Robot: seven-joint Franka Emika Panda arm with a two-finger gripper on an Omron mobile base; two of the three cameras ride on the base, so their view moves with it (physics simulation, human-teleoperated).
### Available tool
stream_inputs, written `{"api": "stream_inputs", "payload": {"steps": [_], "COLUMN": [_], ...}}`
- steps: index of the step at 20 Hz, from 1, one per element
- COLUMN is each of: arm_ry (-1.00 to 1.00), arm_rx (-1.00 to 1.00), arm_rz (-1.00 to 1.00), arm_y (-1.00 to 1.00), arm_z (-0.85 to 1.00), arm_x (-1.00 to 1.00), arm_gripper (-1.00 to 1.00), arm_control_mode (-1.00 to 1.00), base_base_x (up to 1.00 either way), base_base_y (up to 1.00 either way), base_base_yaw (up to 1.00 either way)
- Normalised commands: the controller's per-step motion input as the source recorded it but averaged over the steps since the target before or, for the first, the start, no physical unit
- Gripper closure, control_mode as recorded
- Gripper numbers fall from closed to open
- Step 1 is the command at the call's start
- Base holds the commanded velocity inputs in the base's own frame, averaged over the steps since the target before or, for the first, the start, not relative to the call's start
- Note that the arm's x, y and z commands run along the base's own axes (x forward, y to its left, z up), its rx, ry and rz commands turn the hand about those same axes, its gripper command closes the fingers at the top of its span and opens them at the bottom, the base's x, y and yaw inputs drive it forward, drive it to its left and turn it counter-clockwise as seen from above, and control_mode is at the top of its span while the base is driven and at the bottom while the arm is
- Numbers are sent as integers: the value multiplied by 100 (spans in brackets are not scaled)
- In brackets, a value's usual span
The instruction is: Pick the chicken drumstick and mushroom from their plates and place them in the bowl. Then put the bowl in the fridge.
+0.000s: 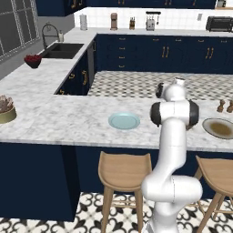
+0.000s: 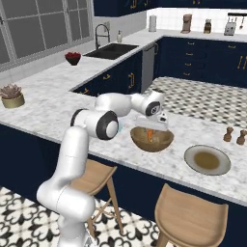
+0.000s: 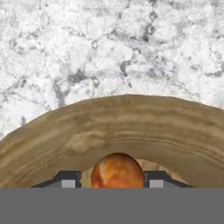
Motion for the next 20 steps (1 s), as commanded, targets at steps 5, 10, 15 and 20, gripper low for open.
{"api": "stream_inputs", "payload": {"steps": [5, 10, 15, 20], "arm_ry": [-1, -10, -4, 0], "arm_rx": [0, 0, 0, 0], "arm_rz": [0, -7, -37, -49], "arm_y": [0, 0, 0, -13], "arm_z": [0, 37, 18, 26], "arm_x": [-46, -81, -99, -68], "arm_gripper": [-100, -100, -100, -100], "arm_control_mode": [-100, -100, -100, -100], "base_base_x": [0, 0, 0, 0], "base_base_y": [0, 0, 0, 0], "base_base_yaw": [0, 0, 0, 0]}}
